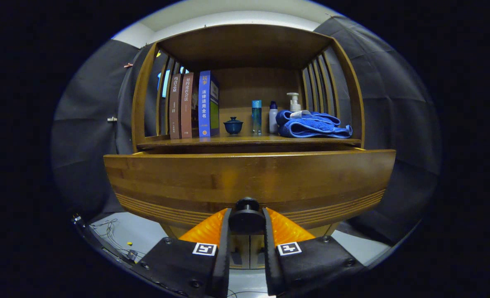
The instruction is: Pull open the drawer, take out the items inside it, and place them on the countertop above the cabinet.
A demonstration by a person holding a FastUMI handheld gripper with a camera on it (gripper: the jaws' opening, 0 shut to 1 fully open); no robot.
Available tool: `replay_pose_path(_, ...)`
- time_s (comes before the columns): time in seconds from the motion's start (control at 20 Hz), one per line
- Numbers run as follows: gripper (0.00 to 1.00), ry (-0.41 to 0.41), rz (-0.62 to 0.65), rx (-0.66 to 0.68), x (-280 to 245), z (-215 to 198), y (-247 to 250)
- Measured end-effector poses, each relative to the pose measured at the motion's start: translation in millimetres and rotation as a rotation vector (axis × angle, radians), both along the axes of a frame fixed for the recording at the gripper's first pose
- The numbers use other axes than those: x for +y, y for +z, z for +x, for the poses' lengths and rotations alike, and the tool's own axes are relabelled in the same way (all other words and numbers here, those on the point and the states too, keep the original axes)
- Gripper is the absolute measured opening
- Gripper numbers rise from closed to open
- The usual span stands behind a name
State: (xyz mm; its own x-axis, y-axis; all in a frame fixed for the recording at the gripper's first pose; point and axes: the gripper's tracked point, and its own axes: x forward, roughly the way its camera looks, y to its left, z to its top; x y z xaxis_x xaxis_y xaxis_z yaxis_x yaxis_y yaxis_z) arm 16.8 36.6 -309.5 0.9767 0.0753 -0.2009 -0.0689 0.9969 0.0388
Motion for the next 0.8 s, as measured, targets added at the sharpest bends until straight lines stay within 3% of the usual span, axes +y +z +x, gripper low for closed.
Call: replay_pose_path(0.8,0.39,-0.015,-0.068,0.054,-3.2,-65.3,-6.1)
